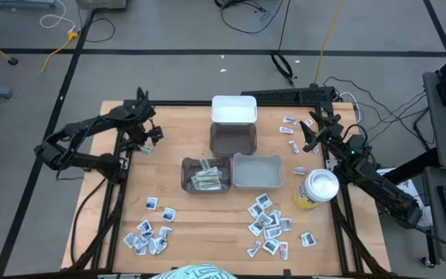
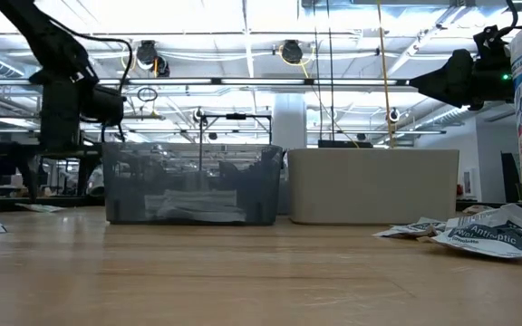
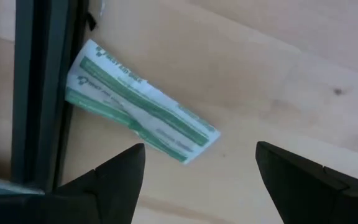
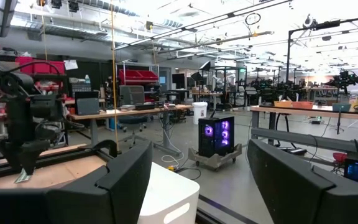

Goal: Pick & Place First Aid Supplies
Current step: Put the white bandage into the bottom black bin

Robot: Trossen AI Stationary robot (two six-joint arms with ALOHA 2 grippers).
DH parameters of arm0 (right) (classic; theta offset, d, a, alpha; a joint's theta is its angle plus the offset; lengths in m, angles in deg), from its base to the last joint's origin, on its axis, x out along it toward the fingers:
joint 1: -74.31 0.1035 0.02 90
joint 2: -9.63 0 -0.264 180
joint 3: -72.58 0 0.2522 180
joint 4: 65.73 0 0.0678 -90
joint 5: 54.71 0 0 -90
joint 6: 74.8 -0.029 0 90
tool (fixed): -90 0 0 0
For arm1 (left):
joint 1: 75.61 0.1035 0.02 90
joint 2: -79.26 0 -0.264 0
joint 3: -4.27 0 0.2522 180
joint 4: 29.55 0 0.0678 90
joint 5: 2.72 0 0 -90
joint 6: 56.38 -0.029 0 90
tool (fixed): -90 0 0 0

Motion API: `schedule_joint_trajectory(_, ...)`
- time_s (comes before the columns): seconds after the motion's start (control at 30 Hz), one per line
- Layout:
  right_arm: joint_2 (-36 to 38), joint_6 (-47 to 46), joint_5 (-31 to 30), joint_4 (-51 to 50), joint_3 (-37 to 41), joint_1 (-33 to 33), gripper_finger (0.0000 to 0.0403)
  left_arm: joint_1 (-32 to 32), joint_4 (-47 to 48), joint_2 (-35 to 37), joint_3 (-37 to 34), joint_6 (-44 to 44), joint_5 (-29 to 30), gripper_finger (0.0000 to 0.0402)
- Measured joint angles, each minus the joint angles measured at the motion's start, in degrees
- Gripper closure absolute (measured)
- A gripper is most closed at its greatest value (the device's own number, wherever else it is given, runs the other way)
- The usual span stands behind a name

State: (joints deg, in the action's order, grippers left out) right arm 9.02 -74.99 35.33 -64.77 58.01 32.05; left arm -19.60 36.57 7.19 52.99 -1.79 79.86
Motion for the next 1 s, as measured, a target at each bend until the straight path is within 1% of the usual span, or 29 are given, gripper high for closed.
schedule_joint_trajectory(0.2, 0.0, 0.0, 0.0, 0.0, 0.0, 0.0, 0.0140, 0.0, -2.1, 0.0, -3.4, 0.6, 0.4, 0.0096)
schedule_joint_trajectory(0.33, 0.0, 0.0, 0.0, 0.0, 0.0, 0.0, 0.0140, 0.0, -2.6, 0.0, -3.8, 0.0, 0.5, 0.0119)
schedule_joint_trajectory(0.43, 0.0, 0.0, 0.0, 0.0, 0.0, 0.0, 0.0140, 0.0, -2.7, 0.0, -3.8, -0.2, 1.0, 0.0153)
schedule_joint_trajectory(0.6, 0.0, 0.0, 0.0, 0.0, 0.0, 0.0, 0.0140, 0.0, -2.9, -0.3, -3.8, -0.1, 2.0, 0.0229)
schedule_joint_trajectory(0.8, 0.0, 0.0, 0.0, 0.0, 0.0, 0.0, 0.0140, 0.0, -3.0, -2.2, -3.6, -0.5, 1.1, 0.0314)
schedule_joint_trajectory(0.97, 0.0, 0.0, 0.0, 0.0, 0.0, 0.0, 0.0140, 0.0, -3.2, -2.7, -3.6, -3.1, 0.8, 0.0383)
schedule_joint_trajectory(1.0, 0.0, 0.0, 0.0, 0.0, 0.0, 0.0, 0.0140, 0.0, -3.3, -2.7, -3.6, -3.0, 0.8, 0.0392)
